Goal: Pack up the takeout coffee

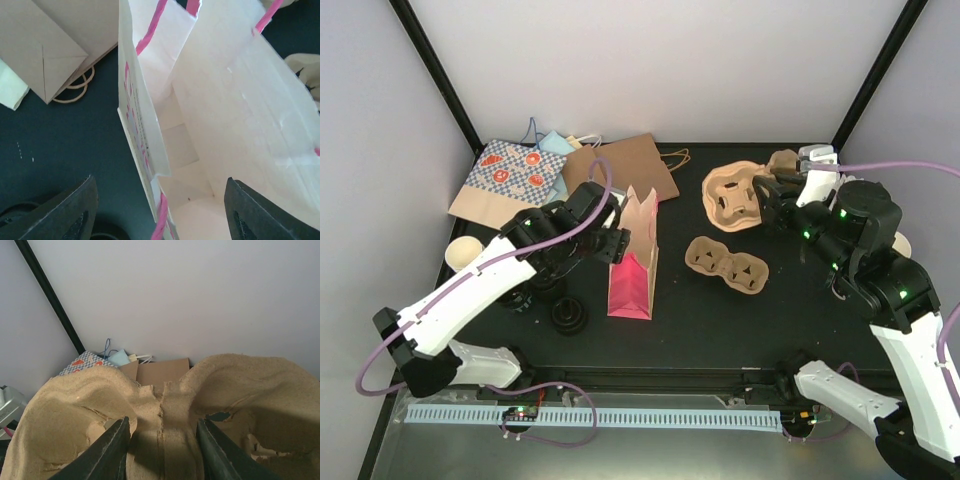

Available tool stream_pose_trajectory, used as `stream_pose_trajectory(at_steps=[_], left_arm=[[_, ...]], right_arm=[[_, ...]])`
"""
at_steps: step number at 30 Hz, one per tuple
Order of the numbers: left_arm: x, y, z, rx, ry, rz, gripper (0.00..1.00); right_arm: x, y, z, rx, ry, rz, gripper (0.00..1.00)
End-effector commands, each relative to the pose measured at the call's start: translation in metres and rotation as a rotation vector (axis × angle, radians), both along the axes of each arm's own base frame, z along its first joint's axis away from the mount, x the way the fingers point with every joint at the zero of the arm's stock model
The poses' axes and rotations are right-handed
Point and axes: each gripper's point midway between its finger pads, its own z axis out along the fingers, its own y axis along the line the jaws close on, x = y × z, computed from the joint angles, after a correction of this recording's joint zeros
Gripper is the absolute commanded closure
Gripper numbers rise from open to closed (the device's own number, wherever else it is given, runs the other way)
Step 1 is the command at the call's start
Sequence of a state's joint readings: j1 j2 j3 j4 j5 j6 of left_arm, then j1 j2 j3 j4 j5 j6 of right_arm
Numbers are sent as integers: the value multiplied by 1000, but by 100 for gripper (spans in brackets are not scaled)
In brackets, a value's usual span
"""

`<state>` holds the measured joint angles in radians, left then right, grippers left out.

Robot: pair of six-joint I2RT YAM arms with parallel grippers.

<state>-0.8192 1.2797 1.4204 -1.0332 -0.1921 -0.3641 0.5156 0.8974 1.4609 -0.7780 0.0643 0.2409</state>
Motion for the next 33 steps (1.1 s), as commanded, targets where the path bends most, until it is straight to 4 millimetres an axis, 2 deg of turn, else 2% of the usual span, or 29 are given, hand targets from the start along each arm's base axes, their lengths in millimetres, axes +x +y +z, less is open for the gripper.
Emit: stream_pose_trajectory(at_steps=[1, 5, 7, 9, 12, 22, 27, 30, 33], left_arm=[[-4, 2, -6, 31, 73, 22, 31], [-3, 5, -15, 70, 102, 44, 51], [-2, 8, -16, 89, 98, 59, 65], [0, 10, -14, 98, 84, 61, 81], [3, 7, -6, 94, 47, 23, 96], [13, 0, 40, 140, -153, -160, 98], [15, -3, 48, 149, -226, -218, 99], [11, -13, 42, 139, -232, -292, 99], [11, -9, 46, 139, -282, -297, 98]], right_arm=[[-1, 4, 0, 3, -10, 21, 61], [-1, 7, -1, 3, -5, 35, 61], [-1, 8, -1, -1, -4, 41, 61], [-2, 7, -1, -6, -6, 43, 61], [-2, 9, -2, -9, -3, 53, 61], [-10, 19, -22, -10, 29, 126, 62], [-19, 22, -36, 9, 41, 162, 62], [-30, 30, -42, 42, 51, 229, 64], [-44, 38, -41, 94, 37, 303, 64]])
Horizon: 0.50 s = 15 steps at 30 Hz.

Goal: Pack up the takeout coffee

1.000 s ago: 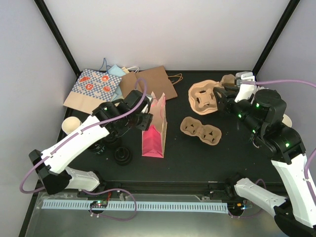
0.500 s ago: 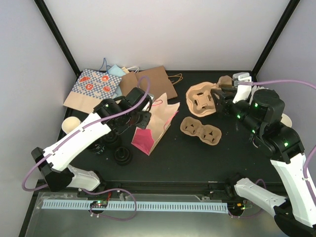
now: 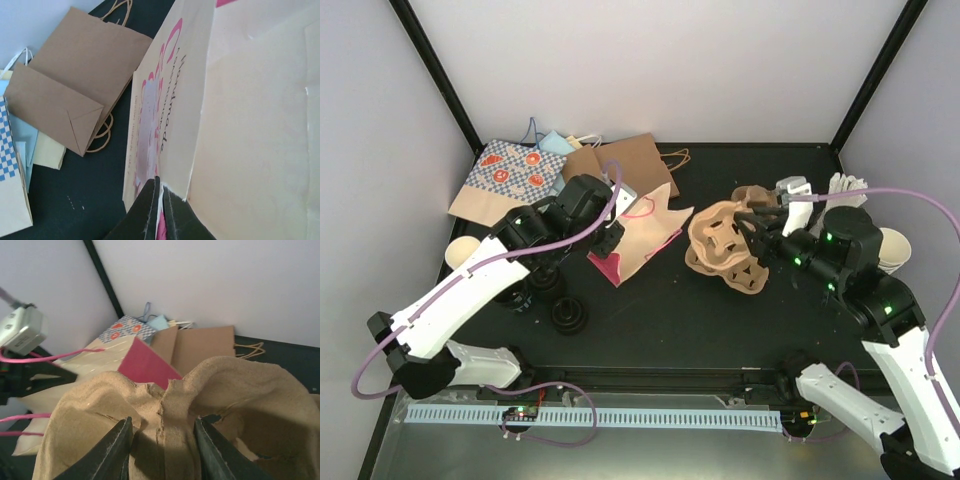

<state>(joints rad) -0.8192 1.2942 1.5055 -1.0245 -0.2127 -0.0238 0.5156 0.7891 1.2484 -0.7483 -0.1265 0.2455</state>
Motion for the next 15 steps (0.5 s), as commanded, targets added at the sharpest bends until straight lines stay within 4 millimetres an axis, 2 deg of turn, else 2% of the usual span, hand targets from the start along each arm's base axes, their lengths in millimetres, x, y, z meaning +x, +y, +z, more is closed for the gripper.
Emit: stream_pose_trajectory(at_steps=[1, 6, 15], left_arm=[[2, -3, 16, -18, -106, -68, 98], [1, -2, 19, -19, -126, -78, 99], [-5, -3, 17, -34, -117, -105, 99]], right_arm=[[-25, 16, 16, 116, -53, 139, 64], [-47, 22, 30, 203, -103, 233, 64], [-69, 29, 76, 353, -204, 345, 65]])
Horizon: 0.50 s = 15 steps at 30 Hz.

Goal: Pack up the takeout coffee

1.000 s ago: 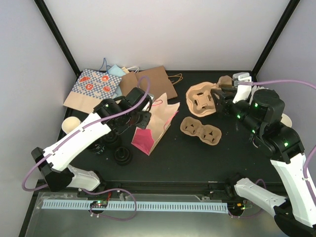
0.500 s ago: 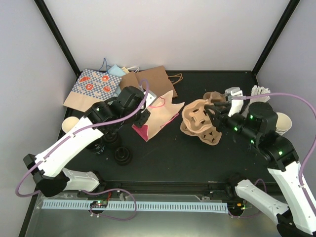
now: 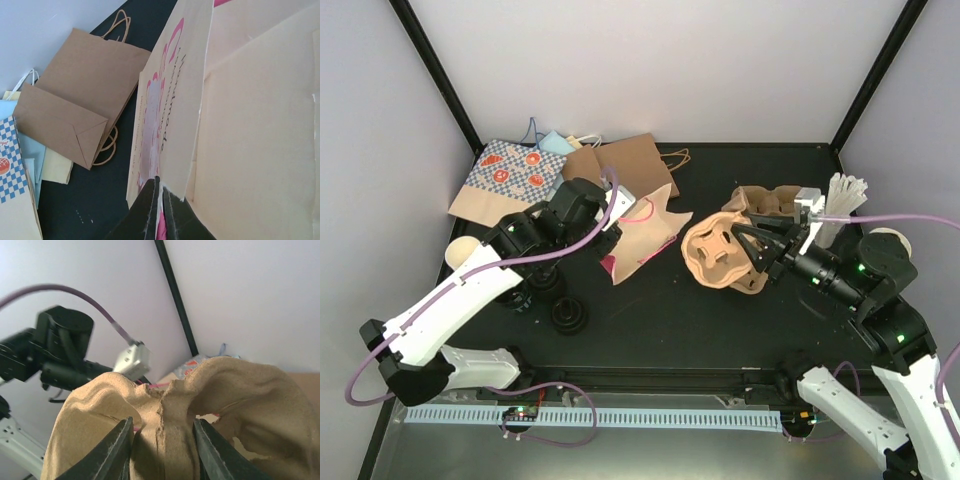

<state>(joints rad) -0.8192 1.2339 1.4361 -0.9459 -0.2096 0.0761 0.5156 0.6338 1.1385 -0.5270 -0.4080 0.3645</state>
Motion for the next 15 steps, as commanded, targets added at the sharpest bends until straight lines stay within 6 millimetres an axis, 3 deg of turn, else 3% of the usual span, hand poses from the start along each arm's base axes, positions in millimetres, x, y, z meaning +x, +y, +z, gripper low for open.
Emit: stream_pose_trajectory(at_steps=[1, 6, 15], left_arm=[[-4, -6, 11, -49, -28, -42, 99], [-12, -12, 13, -93, -2, -74, 99], [-19, -22, 14, -154, 32, -111, 98]], right_arm=[[-15, 7, 39, 124, -88, 88, 66], [-18, 12, 57, 222, -122, 143, 67], [-27, 31, 70, 342, -97, 328, 67]])
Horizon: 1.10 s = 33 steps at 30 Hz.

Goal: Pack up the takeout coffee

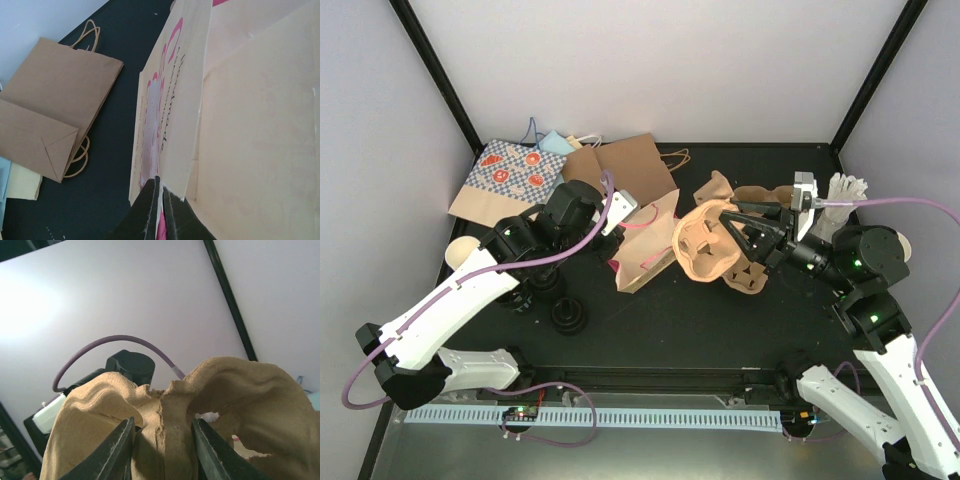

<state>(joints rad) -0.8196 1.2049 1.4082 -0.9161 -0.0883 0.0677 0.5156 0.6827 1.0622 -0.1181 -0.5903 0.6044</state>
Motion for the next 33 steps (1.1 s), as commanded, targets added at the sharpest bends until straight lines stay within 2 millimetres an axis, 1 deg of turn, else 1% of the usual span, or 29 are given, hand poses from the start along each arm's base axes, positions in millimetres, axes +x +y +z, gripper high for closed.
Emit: stream_pose_trajectory(at_steps=[1, 3, 7, 11, 19, 22, 25, 30, 33], left_arm=[[-5, -9, 14, -79, -6, -28, 98], [-6, -11, 15, -91, -3, -35, 98], [-6, -13, 15, -100, 6, -37, 98], [-6, -17, 18, -116, 9, -46, 98], [-10, -24, 20, -149, 29, -76, 99], [-10, -26, 21, -162, 33, -76, 99], [-9, -27, 22, -168, 33, -75, 98], [-6, -29, 20, -166, 39, -65, 98], [-4, -31, 20, -160, 46, -64, 98]], right_arm=[[-16, 6, 21, 108, -38, 125, 67], [-14, 9, 19, 123, -19, 147, 67], [-18, 14, 22, 143, 12, 212, 67], [-20, 16, 16, 159, 36, 247, 67], [-14, 20, 6, 189, 87, 274, 67], [-11, 22, -3, 190, 117, 281, 68], [-10, 24, -16, 189, 160, 294, 68], [-14, 25, -38, 173, 220, 317, 68], [-16, 25, -52, 140, 242, 303, 68]])
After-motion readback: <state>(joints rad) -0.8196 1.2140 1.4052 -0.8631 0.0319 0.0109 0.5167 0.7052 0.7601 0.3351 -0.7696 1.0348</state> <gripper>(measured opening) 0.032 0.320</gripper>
